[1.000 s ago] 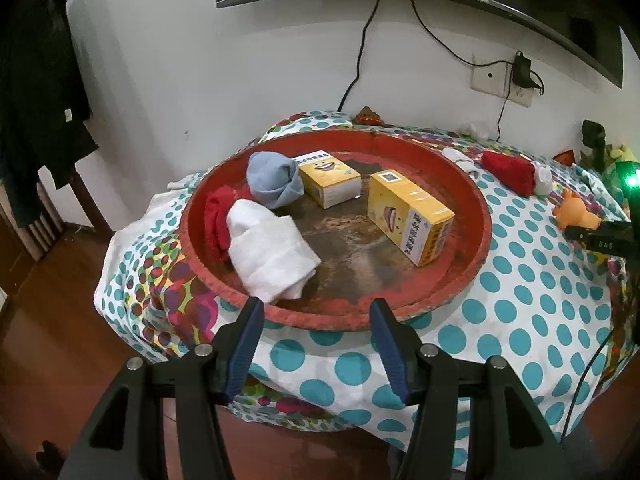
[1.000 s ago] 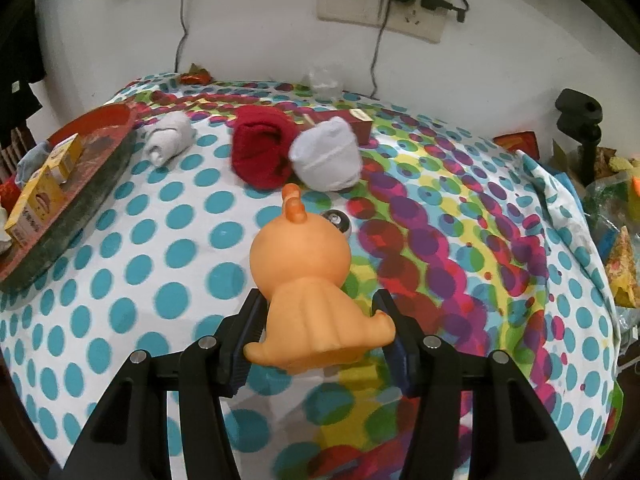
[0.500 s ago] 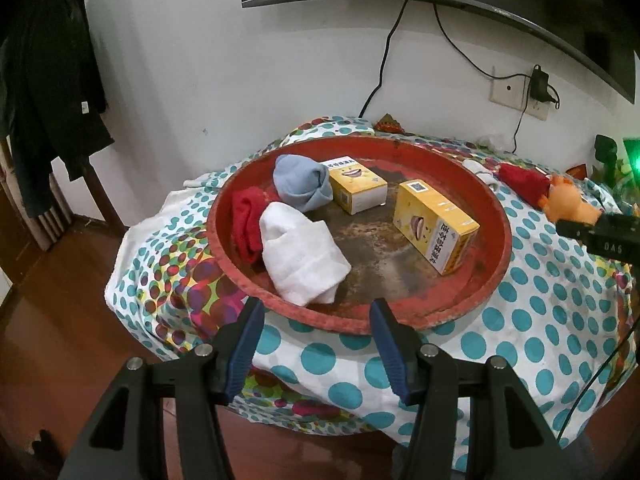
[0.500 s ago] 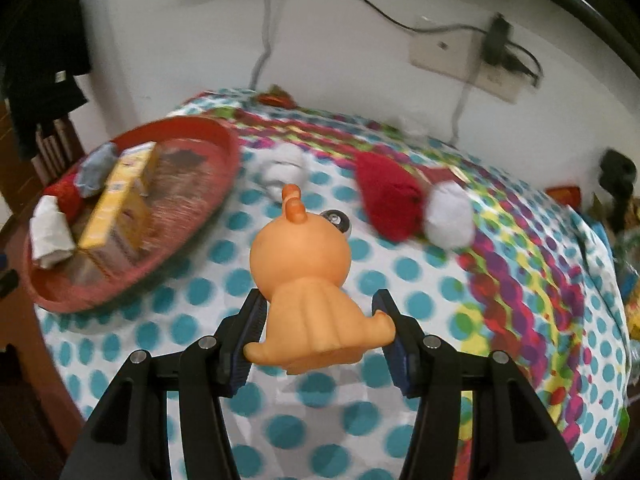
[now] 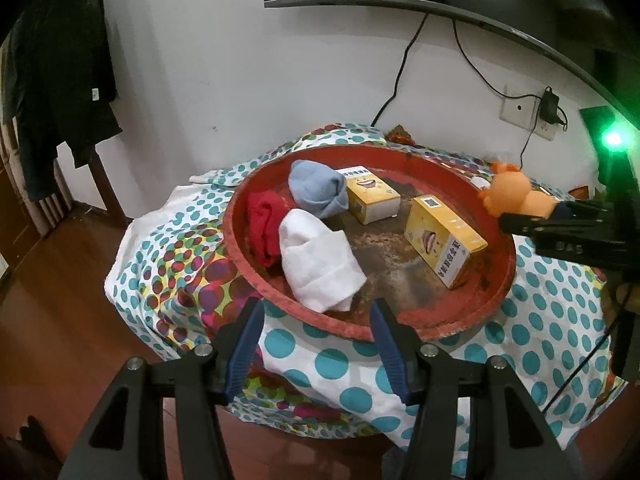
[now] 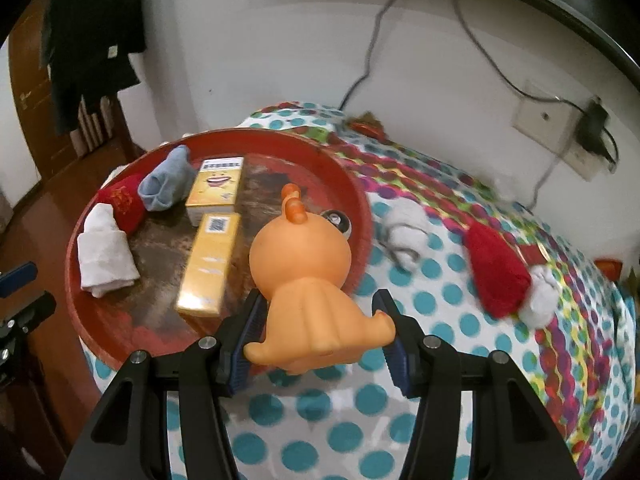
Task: Organize objects
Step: 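Carry the orange duck onto the red tray and open the right tool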
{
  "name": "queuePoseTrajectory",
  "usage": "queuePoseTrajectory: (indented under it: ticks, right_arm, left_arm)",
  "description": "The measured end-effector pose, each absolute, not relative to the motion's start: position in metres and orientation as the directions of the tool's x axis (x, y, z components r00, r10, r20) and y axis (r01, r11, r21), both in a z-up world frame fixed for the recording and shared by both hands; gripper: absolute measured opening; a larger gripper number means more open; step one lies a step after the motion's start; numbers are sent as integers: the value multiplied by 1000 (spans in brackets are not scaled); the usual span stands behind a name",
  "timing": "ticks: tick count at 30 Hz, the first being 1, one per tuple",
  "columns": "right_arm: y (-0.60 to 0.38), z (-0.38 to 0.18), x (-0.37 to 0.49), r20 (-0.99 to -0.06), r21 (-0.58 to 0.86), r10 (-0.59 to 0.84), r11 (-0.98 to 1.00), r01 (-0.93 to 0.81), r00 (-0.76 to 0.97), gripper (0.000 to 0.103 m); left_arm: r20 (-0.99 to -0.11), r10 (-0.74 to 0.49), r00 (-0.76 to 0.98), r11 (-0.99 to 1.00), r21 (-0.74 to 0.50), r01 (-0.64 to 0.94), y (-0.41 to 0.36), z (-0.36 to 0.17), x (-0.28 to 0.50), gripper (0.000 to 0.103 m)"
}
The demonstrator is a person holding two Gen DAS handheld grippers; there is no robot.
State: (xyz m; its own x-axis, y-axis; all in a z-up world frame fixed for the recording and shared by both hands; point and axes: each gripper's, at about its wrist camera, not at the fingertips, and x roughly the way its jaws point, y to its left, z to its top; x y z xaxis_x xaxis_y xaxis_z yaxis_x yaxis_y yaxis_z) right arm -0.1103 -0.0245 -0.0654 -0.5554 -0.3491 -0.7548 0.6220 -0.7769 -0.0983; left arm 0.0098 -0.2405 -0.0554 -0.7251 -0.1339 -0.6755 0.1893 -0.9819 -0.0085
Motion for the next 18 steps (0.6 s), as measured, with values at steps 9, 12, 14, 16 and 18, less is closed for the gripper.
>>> queuePoseTrajectory:
  ticks: [9,12,14,16,18]
  right_arm:
    - [-60,-75,-109,-781,-94,-361,-740,666,-510,52]
    - [-79,-76,-99,-781,-85,-390,-708,701,-489,52]
    - [-89,-77,-93,-778,-96,-398,-689,718,-486,52]
    - [-99,-79,-89,-780,-98,-405,-674,732,-477,52]
    - [-107,-80,-88,-783,-95,-407,-669,737,-471,52]
  left_arm:
    - [-673,-160,-722,-973,-16,231,-253,-54,11,56]
    - [-665,-171,-727,-971,-11,238,-254,-52,13,56]
    - [-662,-174,-729,-972,-4,236,-253,-51,14,56]
    - [-665,-168,-728,-973,-6,229,-252,-51,14,56]
    - [-668,-167,-725,-973,-8,231,-252,-52,13,56]
